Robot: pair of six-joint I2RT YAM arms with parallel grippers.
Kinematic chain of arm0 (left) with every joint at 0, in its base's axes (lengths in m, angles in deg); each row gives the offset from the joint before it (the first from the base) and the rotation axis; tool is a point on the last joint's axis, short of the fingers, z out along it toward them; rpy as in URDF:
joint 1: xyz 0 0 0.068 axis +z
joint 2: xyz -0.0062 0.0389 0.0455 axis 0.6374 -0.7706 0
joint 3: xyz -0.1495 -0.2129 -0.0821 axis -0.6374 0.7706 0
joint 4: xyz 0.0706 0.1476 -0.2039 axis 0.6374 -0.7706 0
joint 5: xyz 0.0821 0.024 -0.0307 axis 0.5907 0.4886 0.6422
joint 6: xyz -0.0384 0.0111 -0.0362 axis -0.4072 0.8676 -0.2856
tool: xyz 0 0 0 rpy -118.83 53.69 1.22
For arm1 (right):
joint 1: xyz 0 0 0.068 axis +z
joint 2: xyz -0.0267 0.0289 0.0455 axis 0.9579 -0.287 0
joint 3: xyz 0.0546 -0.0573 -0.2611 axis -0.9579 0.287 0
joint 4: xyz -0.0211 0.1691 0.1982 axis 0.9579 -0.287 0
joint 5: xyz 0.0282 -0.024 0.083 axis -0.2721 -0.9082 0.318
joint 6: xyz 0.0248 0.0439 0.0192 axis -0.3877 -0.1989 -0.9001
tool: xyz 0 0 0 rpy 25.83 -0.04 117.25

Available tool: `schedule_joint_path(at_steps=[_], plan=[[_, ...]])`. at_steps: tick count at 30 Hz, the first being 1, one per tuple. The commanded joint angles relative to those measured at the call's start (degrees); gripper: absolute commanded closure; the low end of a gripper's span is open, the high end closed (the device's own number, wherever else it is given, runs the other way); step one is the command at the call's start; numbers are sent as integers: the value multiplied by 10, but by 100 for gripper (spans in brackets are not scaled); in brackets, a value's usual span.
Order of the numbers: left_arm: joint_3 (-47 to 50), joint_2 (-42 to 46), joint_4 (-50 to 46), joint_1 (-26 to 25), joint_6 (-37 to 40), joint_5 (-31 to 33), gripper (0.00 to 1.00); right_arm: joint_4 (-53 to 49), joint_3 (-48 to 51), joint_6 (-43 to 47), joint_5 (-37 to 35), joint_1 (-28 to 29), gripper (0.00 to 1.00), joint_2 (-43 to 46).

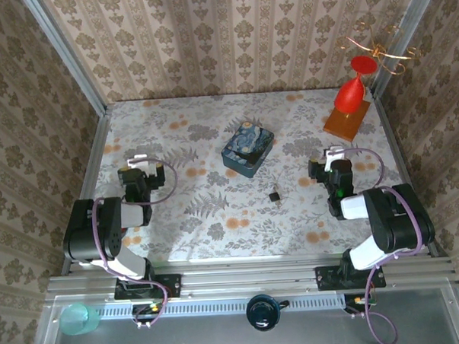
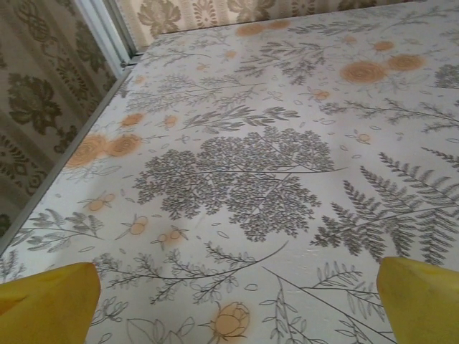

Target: Unlock the padlock with the key

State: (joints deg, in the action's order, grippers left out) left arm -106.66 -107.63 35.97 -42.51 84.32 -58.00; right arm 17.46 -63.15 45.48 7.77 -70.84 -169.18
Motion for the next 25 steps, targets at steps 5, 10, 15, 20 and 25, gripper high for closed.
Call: schedule_joint_path(at_steps=[5, 10, 15, 20, 25], plan=[[-3, 0, 24, -4, -11, 31, 0, -2, -27, -23, -28, -1, 0, 2], [-2, 0, 24, -4, -11, 31, 0, -4, -27, -18, -30, 2, 0, 2], [-3, 0, 24, -4, -11, 31, 0, -6, -29, -18, -30, 2, 0, 2], [-3, 0, 24, -4, -11, 31, 0, -12, -32, -19, -26, 1, 0, 1], [-2, 0, 25, -4, -10, 31, 0, 3, -23, -21, -53, 7, 0, 2]])
